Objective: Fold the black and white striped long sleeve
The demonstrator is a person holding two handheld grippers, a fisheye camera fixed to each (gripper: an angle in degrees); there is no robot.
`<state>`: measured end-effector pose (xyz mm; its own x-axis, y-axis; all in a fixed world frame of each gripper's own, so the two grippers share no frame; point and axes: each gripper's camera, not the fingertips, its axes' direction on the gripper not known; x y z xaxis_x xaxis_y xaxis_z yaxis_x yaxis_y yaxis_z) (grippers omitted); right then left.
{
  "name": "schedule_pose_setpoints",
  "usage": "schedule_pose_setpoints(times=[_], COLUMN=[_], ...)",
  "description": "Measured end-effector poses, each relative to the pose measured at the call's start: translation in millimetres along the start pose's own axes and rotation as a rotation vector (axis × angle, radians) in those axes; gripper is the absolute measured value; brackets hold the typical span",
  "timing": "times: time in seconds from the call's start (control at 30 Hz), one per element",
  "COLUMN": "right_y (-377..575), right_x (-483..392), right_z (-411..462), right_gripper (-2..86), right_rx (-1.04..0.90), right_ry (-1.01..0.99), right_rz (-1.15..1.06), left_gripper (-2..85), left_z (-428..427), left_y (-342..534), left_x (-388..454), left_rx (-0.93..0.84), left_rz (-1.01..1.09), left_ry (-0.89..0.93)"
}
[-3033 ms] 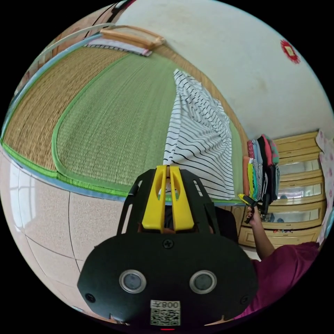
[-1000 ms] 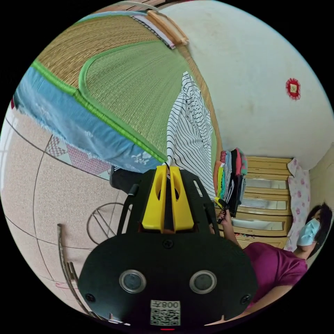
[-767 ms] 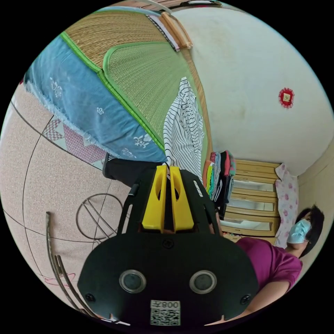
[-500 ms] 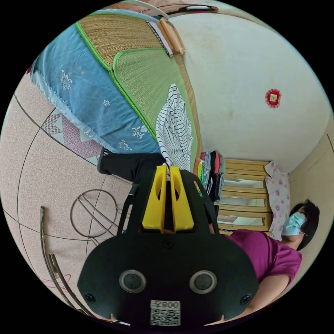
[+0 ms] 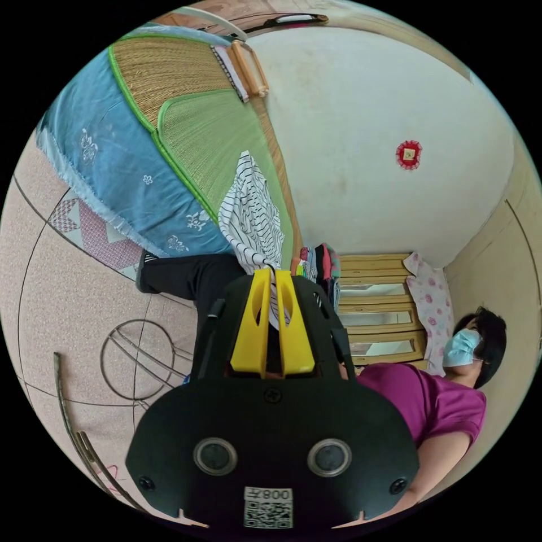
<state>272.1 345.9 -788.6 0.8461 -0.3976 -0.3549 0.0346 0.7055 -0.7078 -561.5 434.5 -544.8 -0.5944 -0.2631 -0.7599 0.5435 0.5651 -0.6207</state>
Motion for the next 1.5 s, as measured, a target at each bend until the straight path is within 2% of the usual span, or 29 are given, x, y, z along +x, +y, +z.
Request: schedule_pose_setpoints(times=[0.23,0.6,0.97,1.37,1.5], right_y=[-60.5,-281.1,-476.2,-590.9,-608.7], right_x=[-8.2,-20.3,12.4,54.4,58.2], right_z=[-17.5,-13.6,37.0,82.3,85.3], right_gripper=[0.2,0.3,0.4,0.4,0.7], right_rx=[0.06,0.081,-0.017,-0.114,-0.125], right_ry=[-0.047,0.003,0.072,0.074,0.044], right_rz=[-0.083,-0.201,-0.125,-0.007,0.019], left_gripper=[1.3,1.3,1.2,2.3,3.8], left_z=[20.9,126.1,252.0,352.1,373.7], left_y=[-67.4,-260.0,-407.8,-466.8,-467.4], left_x=[-4.4,-38.6,-178.0,-349.9,-394.3], left_rx=[0.039,0.035,0.036,-0.002,0.008], left_rz=[0.076,0.169,0.09,0.024,0.008], left_ry=[0.038,-0.033,-0.165,-0.304,-0.29])
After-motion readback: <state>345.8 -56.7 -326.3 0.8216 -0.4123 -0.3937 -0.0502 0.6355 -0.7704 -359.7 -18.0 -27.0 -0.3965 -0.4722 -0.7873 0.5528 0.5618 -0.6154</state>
